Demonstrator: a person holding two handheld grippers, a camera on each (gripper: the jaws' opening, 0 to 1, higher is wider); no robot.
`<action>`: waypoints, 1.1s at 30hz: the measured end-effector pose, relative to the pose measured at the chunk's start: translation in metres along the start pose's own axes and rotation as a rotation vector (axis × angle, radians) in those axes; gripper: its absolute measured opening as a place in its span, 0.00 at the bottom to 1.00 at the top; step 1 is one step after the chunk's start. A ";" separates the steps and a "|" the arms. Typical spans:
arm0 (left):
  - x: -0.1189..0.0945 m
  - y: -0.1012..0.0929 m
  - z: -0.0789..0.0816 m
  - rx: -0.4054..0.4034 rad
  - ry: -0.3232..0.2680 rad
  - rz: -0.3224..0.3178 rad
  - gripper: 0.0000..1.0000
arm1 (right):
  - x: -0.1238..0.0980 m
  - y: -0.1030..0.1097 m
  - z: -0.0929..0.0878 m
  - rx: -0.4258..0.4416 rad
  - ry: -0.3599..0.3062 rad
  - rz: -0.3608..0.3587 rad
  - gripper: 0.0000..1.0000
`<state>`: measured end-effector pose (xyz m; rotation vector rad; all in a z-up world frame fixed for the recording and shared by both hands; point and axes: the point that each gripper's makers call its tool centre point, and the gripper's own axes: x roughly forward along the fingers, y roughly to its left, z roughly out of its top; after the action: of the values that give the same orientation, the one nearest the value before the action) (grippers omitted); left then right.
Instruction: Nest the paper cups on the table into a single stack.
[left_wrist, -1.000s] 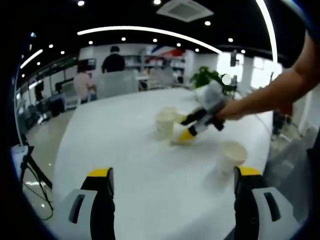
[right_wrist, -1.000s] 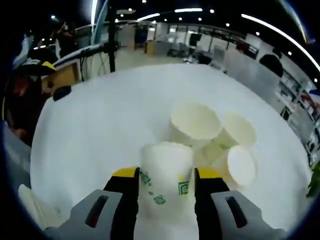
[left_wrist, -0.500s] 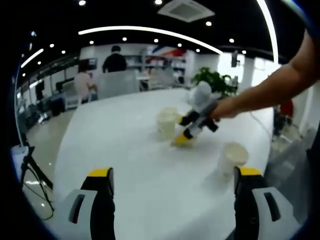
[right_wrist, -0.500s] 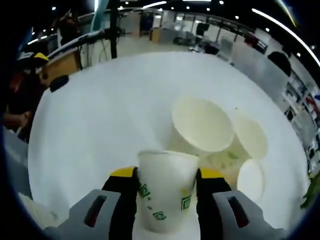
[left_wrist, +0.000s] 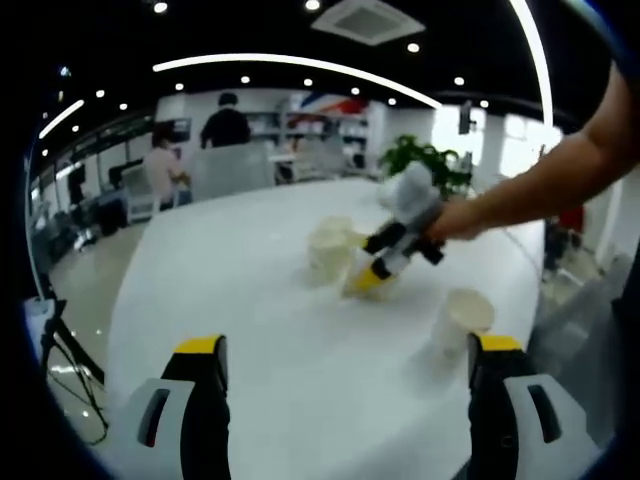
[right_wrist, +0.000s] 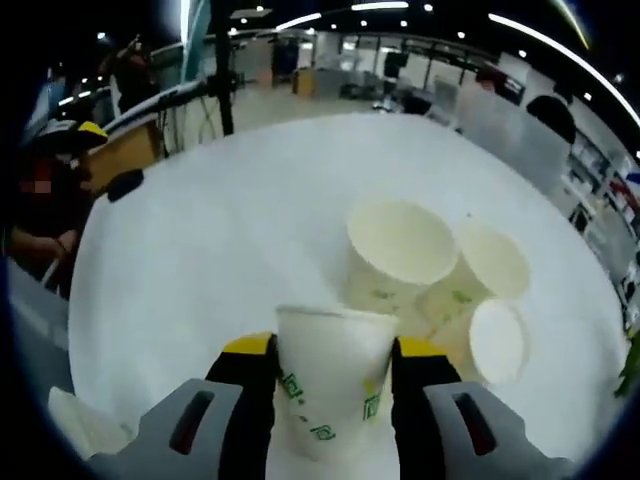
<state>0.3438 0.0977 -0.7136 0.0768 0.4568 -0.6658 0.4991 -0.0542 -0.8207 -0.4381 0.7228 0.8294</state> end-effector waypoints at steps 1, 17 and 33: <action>0.000 -0.001 0.001 0.000 -0.001 -0.001 0.98 | -0.002 0.000 0.000 0.005 -0.003 -0.002 0.43; 0.006 -0.011 0.008 0.003 -0.008 -0.028 0.98 | -0.035 -0.008 0.013 0.084 -0.126 -0.019 0.40; 0.009 -0.010 0.020 -0.019 -0.029 -0.034 0.98 | -0.083 -0.036 0.071 0.155 -0.398 -0.083 0.39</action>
<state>0.3520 0.0800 -0.6987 0.0418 0.4375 -0.6947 0.5179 -0.0752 -0.7089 -0.1537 0.3924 0.7469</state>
